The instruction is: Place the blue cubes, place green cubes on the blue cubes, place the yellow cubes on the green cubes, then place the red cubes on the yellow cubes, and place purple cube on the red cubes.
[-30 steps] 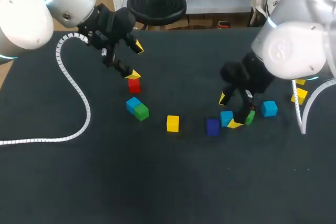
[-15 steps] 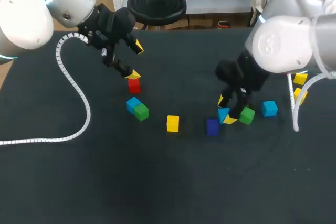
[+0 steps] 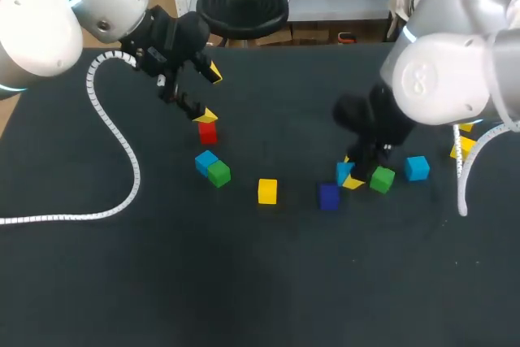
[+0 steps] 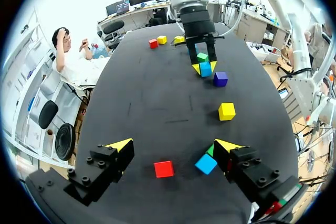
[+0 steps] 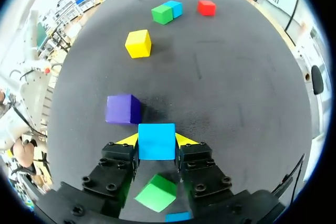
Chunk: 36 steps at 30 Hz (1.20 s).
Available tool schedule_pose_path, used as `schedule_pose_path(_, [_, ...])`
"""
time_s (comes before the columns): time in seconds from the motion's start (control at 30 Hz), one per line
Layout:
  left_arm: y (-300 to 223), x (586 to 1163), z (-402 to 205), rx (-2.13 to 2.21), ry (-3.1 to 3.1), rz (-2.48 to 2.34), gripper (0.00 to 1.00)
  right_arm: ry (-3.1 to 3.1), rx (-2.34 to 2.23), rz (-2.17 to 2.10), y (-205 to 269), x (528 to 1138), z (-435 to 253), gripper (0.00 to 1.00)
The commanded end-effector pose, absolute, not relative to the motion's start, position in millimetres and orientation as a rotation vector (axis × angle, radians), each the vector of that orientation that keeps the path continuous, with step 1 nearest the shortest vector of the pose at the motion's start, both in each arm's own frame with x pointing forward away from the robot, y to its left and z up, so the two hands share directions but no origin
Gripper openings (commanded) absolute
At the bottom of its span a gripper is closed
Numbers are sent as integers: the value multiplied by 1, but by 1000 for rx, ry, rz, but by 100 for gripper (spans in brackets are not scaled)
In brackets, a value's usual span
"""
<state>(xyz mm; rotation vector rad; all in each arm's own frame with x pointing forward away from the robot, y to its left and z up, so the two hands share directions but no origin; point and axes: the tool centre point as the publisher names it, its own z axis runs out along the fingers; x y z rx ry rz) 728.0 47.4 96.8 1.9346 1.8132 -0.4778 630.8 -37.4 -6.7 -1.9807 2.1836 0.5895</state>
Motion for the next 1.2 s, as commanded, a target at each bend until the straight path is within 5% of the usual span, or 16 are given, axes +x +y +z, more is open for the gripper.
schedule_pose_path(0.03, [46,729,98,1937,1820,-475,100,2214,-1961,556,-34,626,9,0])
schedule_pose_path(1.2, [46,729,98,1937,1820,-475,100,2151,-2080,398,12,633,47,0])
